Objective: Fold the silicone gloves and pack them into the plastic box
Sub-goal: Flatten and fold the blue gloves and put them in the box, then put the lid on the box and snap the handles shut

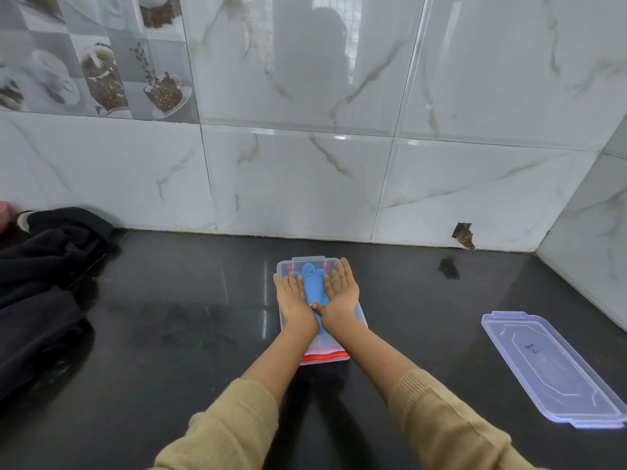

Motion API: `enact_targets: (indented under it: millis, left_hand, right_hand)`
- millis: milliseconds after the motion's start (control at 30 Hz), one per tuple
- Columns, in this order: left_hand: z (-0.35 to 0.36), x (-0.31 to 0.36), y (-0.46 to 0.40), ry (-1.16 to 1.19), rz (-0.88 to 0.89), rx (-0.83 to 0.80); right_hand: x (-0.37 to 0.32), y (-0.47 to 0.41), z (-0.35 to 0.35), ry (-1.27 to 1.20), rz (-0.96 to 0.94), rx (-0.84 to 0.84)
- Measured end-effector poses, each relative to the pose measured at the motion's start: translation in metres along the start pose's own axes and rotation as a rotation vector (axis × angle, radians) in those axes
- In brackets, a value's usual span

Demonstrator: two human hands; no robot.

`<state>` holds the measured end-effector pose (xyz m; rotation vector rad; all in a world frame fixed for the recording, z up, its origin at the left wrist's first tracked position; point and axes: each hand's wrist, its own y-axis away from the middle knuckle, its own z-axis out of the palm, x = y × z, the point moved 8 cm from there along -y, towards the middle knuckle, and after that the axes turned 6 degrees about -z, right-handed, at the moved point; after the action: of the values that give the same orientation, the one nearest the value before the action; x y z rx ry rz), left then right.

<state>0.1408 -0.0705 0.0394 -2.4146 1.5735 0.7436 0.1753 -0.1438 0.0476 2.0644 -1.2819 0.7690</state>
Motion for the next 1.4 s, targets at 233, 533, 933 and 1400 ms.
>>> enact_targets:
  millis: [233, 533, 933, 1400]
  left_hand:
    - [-0.005, -0.003, 0.003, 0.004, -0.023, 0.052]
    - [-0.026, -0.021, 0.009, 0.376, -0.160, 0.284]
    - [0.002, 0.000, -0.003, 0.152, 0.021, 0.035]
    - [-0.053, -0.011, 0.015, 0.724, 0.004, 0.396]
  right_hand:
    - [-0.003, 0.000, 0.000, -0.161, 0.020, 0.113]
    - [0.005, 0.009, -0.042, -0.617, -0.067, 0.562]
    - [-0.023, -0.009, -0.007, -0.667, -0.223, 0.245]
    - [0.054, 0.017, -0.012, -0.869, 0.148, 0.661]
